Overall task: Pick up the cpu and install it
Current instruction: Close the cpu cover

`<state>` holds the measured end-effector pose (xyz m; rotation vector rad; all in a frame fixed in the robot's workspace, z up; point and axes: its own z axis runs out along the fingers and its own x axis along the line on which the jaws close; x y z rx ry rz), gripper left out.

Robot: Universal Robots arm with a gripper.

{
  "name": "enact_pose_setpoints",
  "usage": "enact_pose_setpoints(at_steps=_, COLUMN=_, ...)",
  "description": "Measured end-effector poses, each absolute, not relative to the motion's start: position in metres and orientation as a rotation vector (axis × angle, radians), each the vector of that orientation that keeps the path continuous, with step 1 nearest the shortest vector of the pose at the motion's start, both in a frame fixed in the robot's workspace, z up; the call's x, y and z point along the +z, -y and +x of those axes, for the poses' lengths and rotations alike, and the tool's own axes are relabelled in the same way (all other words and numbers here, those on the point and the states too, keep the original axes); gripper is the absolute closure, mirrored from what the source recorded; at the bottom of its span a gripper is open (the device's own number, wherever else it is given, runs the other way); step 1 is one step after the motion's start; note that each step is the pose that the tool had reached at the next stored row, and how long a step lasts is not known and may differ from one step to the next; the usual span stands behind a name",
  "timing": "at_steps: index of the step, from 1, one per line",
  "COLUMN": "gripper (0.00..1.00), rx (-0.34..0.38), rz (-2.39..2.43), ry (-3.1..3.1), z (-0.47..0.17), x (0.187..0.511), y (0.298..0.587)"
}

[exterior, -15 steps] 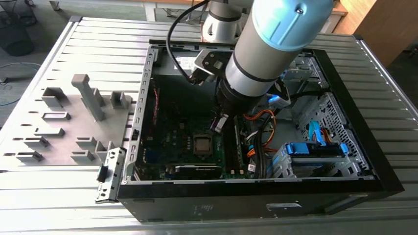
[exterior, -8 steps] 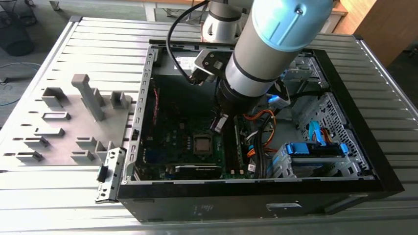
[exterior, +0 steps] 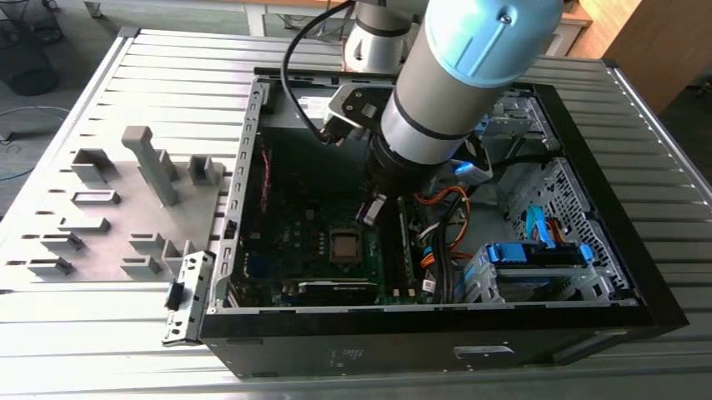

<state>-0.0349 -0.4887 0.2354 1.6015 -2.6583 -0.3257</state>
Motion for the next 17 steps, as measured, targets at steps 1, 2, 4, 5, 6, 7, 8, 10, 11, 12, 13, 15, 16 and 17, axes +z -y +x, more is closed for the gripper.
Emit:
enact_pose_setpoints(at_steps=1, gripper=0.89, rx=-0.326, rz=1.601, ry=2.658, z=-0.036, x=0.235, y=0.489)
enact_pose_setpoints(at_steps=2, gripper=0.89, rx=-0.325, rz=1.601, ry=2.658, z=-0.037, x=0.235, y=0.489)
enact_pose_setpoints(at_steps=4, gripper=0.89, rx=-0.323, rz=1.601, ry=2.658, z=-0.037, x=0.235, y=0.489)
enact_pose_setpoints(at_steps=5, gripper=0.89, rx=-0.323, rz=1.601, ry=2.658, z=-0.038, x=0.235, y=0.489)
enact_pose_setpoints(at_steps=6, gripper=0.89, rx=-0.323, rz=1.601, ry=2.658, z=-0.039, x=0.235, y=0.49)
enact_pose_setpoints(at_steps=7, gripper=0.89, rx=-0.323, rz=1.601, ry=2.658, z=-0.039, x=0.234, y=0.491)
enact_pose_setpoints(at_steps=8, gripper=0.89, rx=-0.322, rz=1.601, ry=2.658, z=-0.04, x=0.234, y=0.492)
enact_pose_setpoints(at_steps=10, gripper=0.89, rx=-0.322, rz=1.601, ry=2.658, z=-0.042, x=0.234, y=0.495)
enact_pose_setpoints(at_steps=11, gripper=0.89, rx=-0.322, rz=1.601, ry=2.658, z=-0.044, x=0.234, y=0.496)
enact_pose_setpoints(at_steps=12, gripper=0.89, rx=-0.322, rz=1.601, ry=2.658, z=-0.045, x=0.234, y=0.498)
enact_pose_setpoints(at_steps=13, gripper=0.89, rx=-0.322, rz=1.601, ry=2.658, z=-0.046, x=0.234, y=0.499)
enact_pose_setpoints(at_steps=15, gripper=0.89, rx=-0.322, rz=1.601, ry=2.658, z=-0.048, x=0.234, y=0.501)
enact_pose_setpoints(at_steps=16, gripper=0.89, rx=-0.322, rz=1.601, ry=2.658, z=-0.049, x=0.233, y=0.502)
enact_pose_setpoints(at_steps=17, gripper=0.89, rx=-0.322, rz=1.601, ry=2.658, z=-0.05, x=0.233, y=0.503)
